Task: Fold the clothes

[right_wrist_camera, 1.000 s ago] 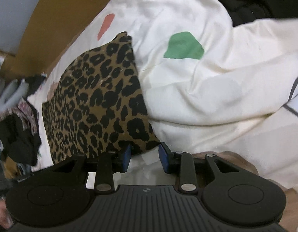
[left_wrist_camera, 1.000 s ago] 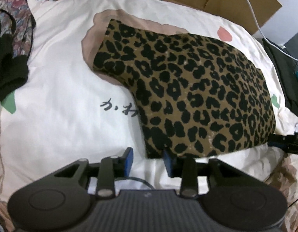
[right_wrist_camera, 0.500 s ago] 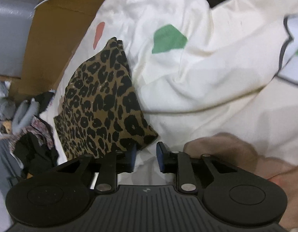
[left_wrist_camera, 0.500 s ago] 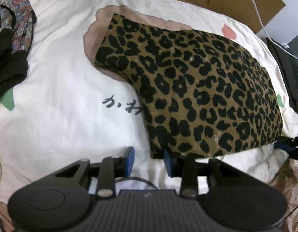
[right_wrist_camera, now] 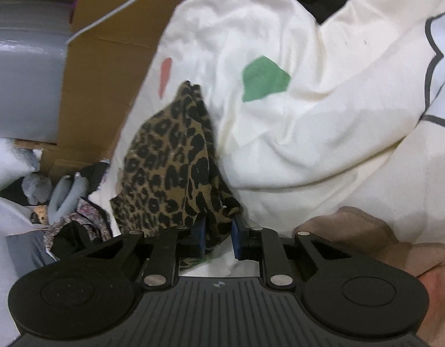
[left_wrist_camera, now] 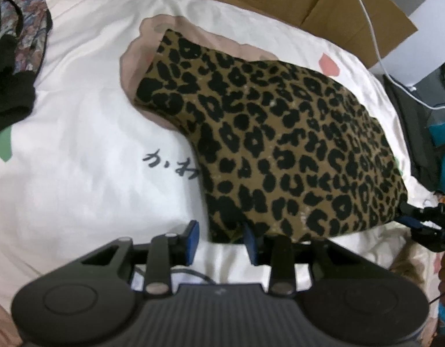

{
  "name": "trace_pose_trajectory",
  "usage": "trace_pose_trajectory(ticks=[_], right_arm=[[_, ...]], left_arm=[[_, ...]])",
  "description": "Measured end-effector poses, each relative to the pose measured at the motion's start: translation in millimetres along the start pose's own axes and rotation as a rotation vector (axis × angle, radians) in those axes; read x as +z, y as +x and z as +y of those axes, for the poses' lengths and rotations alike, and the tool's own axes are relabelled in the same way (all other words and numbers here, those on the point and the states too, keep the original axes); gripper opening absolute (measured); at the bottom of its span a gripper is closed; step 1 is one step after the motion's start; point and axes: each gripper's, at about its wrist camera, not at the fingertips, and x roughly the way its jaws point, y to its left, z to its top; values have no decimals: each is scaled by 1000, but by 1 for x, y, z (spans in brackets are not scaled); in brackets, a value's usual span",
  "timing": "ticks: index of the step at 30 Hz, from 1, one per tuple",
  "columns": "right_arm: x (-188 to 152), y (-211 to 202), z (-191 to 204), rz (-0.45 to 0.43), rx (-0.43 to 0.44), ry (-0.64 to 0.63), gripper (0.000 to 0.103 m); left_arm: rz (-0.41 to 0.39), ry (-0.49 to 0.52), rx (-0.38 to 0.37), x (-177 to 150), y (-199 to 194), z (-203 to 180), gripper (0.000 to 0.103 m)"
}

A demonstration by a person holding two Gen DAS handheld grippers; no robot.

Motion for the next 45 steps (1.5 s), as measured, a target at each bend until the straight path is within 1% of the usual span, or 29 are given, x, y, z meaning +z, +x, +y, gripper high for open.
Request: trace_pose_trajectory(ticks=[3,7,12,14,15,16,17,19,21,23,25,26,27,28,29,31,32,35,38,42,45], right_arm=[[0,7,-2,18,-15,16,22],[-3,18,-8,31,-2,36,30],[-1,25,-12,19,21,59,31],[-1,24,-10,11,31,54,31],[-1,23,-9,7,34,48,27],[-2,21,-8,0,40,42,23],[-3,20,-6,-7,47,35,23],[-4,19,-5,-13,58,40,22],[-4,19,-5,-13,58,49,24],[-4,22,-7,-11,46,58,25],[-3,25,-9,-10,40,63,27],[-3,26,-8,-10,39,62,27],[-2,27,-8,-10,38,61,27],[-2,27,-7,-9,37,55,27],[-2,27,-7,-8,36,49,27],[-2,27,-6,-3,32,37,15],[-2,26,-4,0,30,35,15],[-3,23,1,8,30,26,11],[-4,20,6,19,44,23,10],[-8,19,10,49,50,10,10],[-16,19,11,81,50,-2,10]], left_arm=[[-1,-13,-17,2,10,-2,39],[-7,-34,-50,1,18,3,41],[-20,-58,-88,-2,23,8,41],[-19,-58,-94,-3,23,8,35],[-19,-59,-94,-3,22,8,34],[-18,-62,-94,-3,22,8,30],[-18,-68,-95,-3,21,9,24],[-19,-83,-96,-3,21,12,21],[-20,-100,-108,-4,21,15,21],[-21,-104,-108,-4,23,15,25],[-32,-92,-107,-6,24,12,30],[-35,-85,-104,-6,25,10,31],[-36,-78,-96,-6,25,8,30],[-35,-74,-89,-6,25,7,22],[-28,-74,-82,-5,25,7,9],[-19,-76,-71,-3,23,6,8],[-15,-77,-67,-2,21,6,6],[-11,-71,-49,1,12,3,6],[-13,-69,-45,2,-1,5,6],[-1,-41,-26,-1,-16,5,5],[22,-44,-9,-3,-17,4,5]])
